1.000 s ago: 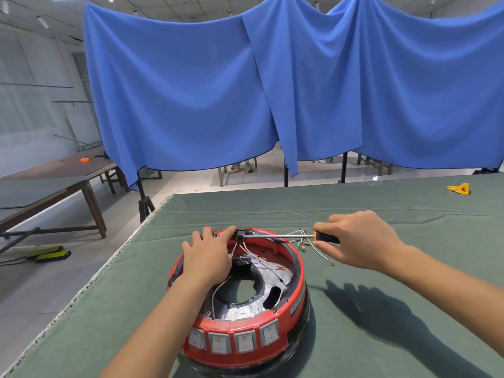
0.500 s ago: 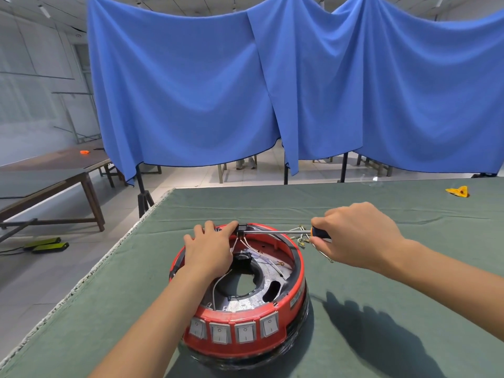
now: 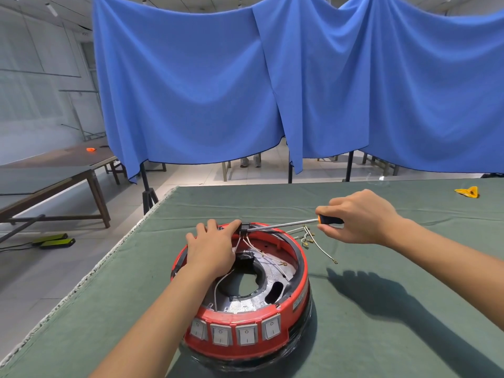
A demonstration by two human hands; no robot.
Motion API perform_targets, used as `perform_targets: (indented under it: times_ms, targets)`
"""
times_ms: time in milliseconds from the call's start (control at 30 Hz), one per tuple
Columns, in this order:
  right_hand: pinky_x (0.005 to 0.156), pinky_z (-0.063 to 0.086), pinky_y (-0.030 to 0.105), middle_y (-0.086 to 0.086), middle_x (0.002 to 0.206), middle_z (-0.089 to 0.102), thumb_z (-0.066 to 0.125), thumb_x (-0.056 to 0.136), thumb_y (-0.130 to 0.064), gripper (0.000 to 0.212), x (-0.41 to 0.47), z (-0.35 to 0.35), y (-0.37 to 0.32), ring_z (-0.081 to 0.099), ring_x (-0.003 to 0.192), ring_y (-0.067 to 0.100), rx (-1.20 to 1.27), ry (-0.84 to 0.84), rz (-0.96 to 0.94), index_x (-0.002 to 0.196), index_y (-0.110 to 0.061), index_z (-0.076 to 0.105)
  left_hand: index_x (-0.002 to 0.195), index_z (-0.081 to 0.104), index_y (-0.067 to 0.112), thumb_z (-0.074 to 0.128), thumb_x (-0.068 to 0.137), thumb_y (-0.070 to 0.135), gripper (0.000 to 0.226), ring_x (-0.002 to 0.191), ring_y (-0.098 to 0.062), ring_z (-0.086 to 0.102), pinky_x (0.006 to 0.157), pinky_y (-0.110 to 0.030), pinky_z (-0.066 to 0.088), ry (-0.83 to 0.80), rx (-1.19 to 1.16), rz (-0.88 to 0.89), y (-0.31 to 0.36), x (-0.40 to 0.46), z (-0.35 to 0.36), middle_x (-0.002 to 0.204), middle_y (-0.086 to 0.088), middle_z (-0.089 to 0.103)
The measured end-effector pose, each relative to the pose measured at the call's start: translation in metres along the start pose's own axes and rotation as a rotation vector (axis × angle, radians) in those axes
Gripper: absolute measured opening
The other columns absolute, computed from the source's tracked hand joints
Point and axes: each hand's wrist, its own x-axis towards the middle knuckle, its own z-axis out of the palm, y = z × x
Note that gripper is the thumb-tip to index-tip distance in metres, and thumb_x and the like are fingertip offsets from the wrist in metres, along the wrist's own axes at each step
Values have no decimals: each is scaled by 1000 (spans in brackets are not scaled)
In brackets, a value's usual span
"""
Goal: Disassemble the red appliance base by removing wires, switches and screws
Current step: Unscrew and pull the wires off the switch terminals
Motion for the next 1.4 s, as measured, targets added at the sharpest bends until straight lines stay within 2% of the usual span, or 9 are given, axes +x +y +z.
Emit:
perform_targets:
  times_ms: [67,200,333,467,600,800,1100,1233,1400]
  targets:
    - [44,30,20,-6,62,62,62,87,-42,21,0,-1,-1,55,46,22,2,-12,3,83,-23,71,145,17,45,46,93,27,62,123,-31,33,99,-46,29,-3,-3,-1,0,-1,0,137,-7,36]
    - [48,24,23,-6,77,64,41,92,-53,35,-8,-9,-17,61,62,22,-36,-62,91,96,-30,67,145,17,44,45,92,23,64,123,-32,32,100,-47,29,-8,-1,-3,0,-1,-1,137,-8,36]
    - [46,20,27,-3,82,65,32,94,-53,38,-11,-26,-46,49,61,24,-104,-167,186,95,-28,61,146,16,43,45,93,25,63,123,-31,33,100,-46,29,-5,10,-5,1,-1,-2,137,-8,36]
    - [54,32,28,0,80,66,34,93,-47,39,-6,-36,-57,58,66,27,-124,-212,220,88,-22,64,147,15,43,46,93,25,64,125,-31,32,101,-46,29,-6,11,-5,2,-3,-2,139,-9,35]
    - [55,29,28,-2,83,67,35,94,-52,36,-5,-34,-46,45,62,26,-102,-196,194,92,-27,61,147,14,43,46,93,25,65,124,-31,32,101,-46,29,-9,12,-3,2,-2,-3,138,-9,35]
    - [52,24,27,-6,77,62,39,91,-53,32,-4,-19,-25,44,60,21,-32,-147,155,89,-29,60,146,15,42,47,93,27,64,124,-32,32,101,-48,28,-8,4,0,3,0,-1,137,-10,35]
    - [47,20,20,-4,51,56,70,78,-36,21,-1,-9,-12,37,42,24,-9,-27,51,66,-20,64,144,17,45,46,94,31,60,122,-32,33,98,-46,29,9,2,5,0,1,2,135,-8,37]
    - [52,27,26,-5,76,64,38,92,-52,35,1,-9,-11,45,59,21,-81,-124,88,91,-27,62,145,17,44,46,93,28,62,122,-32,33,99,-47,29,6,-4,5,-1,1,2,135,-8,37]
    - [50,25,26,-6,83,63,31,93,-55,39,1,-29,-29,54,65,22,-143,-198,145,95,-29,59,145,17,43,46,91,24,64,120,-31,34,97,-46,29,10,0,1,0,-1,1,134,-9,37]
